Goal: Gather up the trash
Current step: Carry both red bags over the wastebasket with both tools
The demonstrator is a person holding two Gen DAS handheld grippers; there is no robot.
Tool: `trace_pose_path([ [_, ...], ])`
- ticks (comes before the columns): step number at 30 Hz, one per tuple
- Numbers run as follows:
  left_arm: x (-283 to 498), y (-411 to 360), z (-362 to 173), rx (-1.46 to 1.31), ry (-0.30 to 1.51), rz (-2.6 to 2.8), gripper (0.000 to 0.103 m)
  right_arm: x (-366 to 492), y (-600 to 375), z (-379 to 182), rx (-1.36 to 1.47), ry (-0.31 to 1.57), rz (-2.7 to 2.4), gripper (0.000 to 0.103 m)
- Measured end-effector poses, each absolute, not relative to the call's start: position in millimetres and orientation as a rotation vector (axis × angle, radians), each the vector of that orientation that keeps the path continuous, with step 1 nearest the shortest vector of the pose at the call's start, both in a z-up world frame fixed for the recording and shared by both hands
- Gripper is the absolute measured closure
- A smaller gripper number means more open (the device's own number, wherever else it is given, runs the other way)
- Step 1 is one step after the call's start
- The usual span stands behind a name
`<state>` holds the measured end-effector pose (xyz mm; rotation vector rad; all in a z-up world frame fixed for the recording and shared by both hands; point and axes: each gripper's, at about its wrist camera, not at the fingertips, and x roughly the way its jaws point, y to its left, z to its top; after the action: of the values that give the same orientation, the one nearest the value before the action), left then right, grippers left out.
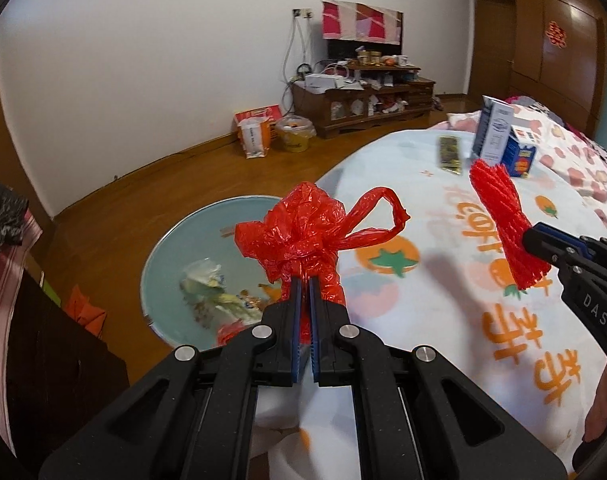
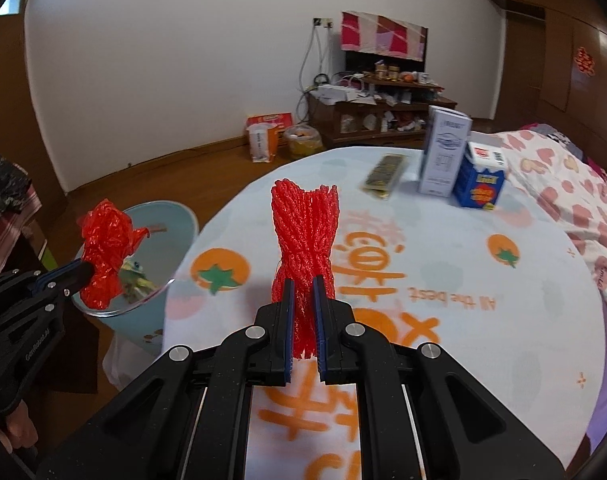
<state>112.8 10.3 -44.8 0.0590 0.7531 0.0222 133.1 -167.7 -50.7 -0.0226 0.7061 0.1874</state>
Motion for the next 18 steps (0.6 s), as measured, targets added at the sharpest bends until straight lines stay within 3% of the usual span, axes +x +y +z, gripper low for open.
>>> trace_pose_path([
  [18, 108, 80, -43, -0.027, 0.743, 0.138, 0.099, 141, -95, -49, -0.091, 0.708, 0.312, 0.093],
])
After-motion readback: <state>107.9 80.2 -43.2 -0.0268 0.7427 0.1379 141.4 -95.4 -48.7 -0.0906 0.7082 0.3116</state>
